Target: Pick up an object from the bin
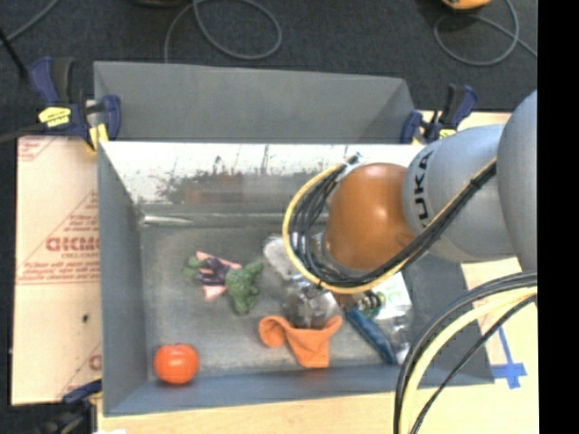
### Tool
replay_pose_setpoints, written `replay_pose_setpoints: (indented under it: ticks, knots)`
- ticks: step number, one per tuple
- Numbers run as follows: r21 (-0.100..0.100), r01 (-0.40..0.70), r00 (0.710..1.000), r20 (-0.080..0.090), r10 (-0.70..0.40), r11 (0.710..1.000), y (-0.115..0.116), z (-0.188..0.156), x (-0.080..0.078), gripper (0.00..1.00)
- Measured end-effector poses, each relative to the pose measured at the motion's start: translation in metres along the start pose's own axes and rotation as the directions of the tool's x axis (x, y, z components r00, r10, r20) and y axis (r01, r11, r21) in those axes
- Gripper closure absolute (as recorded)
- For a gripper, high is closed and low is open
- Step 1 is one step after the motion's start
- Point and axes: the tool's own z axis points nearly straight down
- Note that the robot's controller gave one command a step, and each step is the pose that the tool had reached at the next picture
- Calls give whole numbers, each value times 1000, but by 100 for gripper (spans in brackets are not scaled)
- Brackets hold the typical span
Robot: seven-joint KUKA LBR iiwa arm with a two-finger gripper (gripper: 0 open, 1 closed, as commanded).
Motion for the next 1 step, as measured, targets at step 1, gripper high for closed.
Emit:
replay_pose_setpoints:
  ticks: [1]
  knots:
    - [1,83,997,4,-83,997,0,1,-32,100]
